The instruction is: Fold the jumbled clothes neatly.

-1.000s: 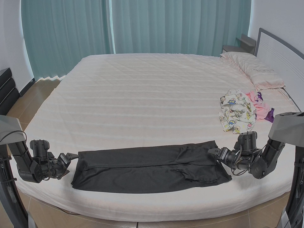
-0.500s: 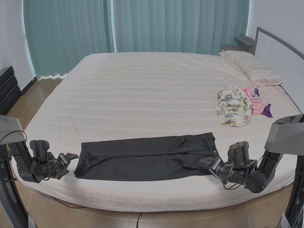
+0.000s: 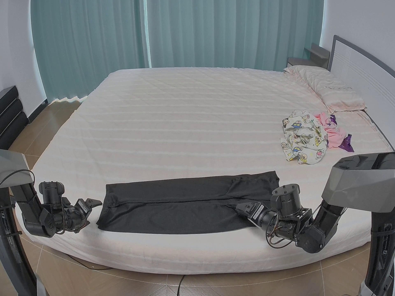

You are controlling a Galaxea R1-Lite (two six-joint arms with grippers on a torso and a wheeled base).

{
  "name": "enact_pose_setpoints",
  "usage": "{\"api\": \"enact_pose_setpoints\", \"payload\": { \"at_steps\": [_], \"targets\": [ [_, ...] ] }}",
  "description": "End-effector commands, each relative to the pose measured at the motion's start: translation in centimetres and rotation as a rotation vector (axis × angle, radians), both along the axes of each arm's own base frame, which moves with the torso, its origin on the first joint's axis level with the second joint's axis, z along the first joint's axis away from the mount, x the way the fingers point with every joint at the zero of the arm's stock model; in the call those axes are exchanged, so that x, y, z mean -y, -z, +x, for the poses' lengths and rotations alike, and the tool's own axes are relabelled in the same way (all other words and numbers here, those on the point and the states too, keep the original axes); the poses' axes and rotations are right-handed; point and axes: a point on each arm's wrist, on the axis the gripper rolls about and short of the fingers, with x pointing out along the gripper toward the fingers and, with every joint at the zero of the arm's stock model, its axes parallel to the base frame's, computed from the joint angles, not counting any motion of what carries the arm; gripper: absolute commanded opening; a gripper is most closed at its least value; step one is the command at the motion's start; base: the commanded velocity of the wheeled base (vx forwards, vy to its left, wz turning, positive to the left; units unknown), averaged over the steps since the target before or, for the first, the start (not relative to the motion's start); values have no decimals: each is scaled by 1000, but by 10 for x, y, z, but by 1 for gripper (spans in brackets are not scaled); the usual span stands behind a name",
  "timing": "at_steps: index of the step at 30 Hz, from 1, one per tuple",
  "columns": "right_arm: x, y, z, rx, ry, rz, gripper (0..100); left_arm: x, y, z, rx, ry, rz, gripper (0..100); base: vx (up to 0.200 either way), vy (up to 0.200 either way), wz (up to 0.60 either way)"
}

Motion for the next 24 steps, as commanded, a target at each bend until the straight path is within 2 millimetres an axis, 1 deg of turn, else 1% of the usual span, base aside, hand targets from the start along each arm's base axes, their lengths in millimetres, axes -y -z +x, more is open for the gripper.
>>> {"api": "enact_pose_setpoints", "payload": {
  "at_steps": [1,8,12,16,17,24],
  "targets": [
    [-2,6,1,-12,-4,-7,100,0,0,0,-1,-1,-1,100,0,0,0],
    [4,8,4,-13,23,-11,100,0,0,0,1,-1,0,100,0,0,0],
    [11,8,9,-1,72,-30,100,0,0,0,-1,-1,-1,100,0,0,0],
    [17,12,12,-10,93,-36,100,0,0,0,-1,-2,0,100,0,0,0],
    [17,13,12,-12,96,-36,0,0,0,0,1,-2,1,100,0,0,0],
    [18,10,7,-15,96,-39,0,0,0,0,1,-2,1,100,0,0,0]
  ]
}}
